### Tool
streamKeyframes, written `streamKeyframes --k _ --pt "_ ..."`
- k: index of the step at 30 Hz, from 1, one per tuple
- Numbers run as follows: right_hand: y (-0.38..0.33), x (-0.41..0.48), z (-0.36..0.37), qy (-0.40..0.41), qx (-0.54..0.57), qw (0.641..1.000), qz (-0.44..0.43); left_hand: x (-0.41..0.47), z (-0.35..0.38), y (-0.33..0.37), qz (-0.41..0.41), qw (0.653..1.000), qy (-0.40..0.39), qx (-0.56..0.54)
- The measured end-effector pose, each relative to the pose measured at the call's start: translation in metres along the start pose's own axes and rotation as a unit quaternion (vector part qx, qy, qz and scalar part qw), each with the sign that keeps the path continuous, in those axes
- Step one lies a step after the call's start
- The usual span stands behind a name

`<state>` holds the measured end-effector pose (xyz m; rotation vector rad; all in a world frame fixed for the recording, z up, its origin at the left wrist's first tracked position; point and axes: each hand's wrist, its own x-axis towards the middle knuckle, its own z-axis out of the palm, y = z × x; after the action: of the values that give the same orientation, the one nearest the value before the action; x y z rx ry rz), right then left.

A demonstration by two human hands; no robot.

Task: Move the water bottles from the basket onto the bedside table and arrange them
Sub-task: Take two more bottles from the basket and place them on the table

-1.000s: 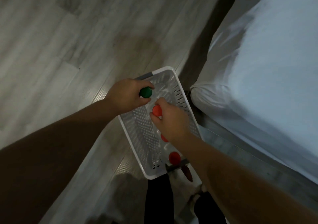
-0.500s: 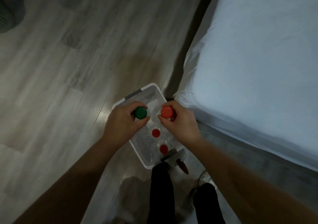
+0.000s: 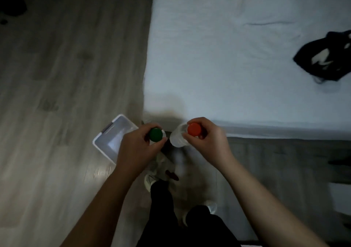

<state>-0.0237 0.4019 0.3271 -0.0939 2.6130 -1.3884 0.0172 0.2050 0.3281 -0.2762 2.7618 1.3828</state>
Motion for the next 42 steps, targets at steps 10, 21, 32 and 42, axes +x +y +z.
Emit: streamKeyframes --k 10,21,32,42 --pt "0.074 -0.139 -0.201 0.18 -0.012 0.983 0.037 -0.067 0.131 0.166 0.14 0.987 -0.071 -0.021" --pt "0.132 -0.256 -0.341 0.359 0.034 0.926 0.108 -0.114 0.254 0.309 0.201 0.959 -0.189 -0.066" --pt "0.184 -0.286 -0.433 0.461 0.035 0.861 0.211 -0.101 0.363 0.408 0.258 0.911 -0.318 -0.054" --pt "0.259 -0.241 -0.536 0.484 -0.015 0.825 0.293 -0.027 0.487 0.509 0.378 0.832 -0.407 -0.007"
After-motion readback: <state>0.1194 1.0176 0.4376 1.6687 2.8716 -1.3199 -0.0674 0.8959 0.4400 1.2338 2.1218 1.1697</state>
